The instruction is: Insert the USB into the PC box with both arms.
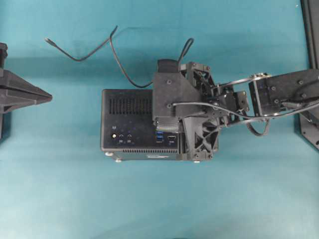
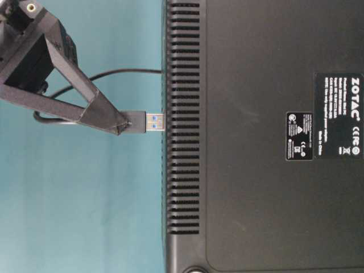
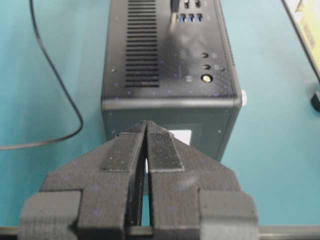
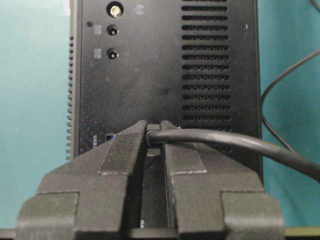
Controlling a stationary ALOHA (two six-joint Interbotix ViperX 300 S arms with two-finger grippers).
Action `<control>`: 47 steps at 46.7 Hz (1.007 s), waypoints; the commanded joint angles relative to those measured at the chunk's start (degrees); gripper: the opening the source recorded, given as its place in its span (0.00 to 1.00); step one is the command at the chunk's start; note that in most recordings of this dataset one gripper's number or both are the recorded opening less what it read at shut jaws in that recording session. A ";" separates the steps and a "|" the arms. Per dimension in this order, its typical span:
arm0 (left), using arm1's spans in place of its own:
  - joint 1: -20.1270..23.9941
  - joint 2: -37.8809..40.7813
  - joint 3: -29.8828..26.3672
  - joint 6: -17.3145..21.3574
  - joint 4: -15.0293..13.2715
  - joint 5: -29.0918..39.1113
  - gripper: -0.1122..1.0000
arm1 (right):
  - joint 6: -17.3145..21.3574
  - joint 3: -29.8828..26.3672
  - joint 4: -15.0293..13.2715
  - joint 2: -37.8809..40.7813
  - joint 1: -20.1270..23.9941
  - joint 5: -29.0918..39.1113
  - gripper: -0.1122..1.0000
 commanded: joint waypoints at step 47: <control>-0.09 0.09 -0.53 0.00 0.00 -0.53 0.10 | 1.41 -0.35 0.44 0.53 -0.88 0.18 0.19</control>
